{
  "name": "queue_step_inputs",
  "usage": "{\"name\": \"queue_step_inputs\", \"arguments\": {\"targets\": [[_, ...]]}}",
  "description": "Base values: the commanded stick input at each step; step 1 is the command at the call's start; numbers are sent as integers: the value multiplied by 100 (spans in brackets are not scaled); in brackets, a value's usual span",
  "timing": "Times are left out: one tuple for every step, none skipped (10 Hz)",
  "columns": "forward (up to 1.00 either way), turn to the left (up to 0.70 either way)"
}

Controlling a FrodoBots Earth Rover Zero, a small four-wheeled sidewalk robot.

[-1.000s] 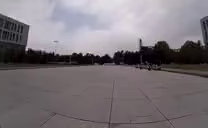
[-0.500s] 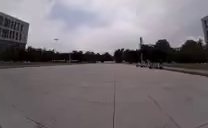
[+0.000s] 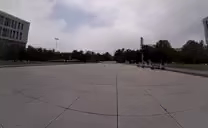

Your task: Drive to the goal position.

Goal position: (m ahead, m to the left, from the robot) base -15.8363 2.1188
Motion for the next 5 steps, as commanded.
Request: {"name": "queue_step_inputs", "arguments": {"targets": [[70,0],[70,0],[70,0],[70,0],[70,0]]}}
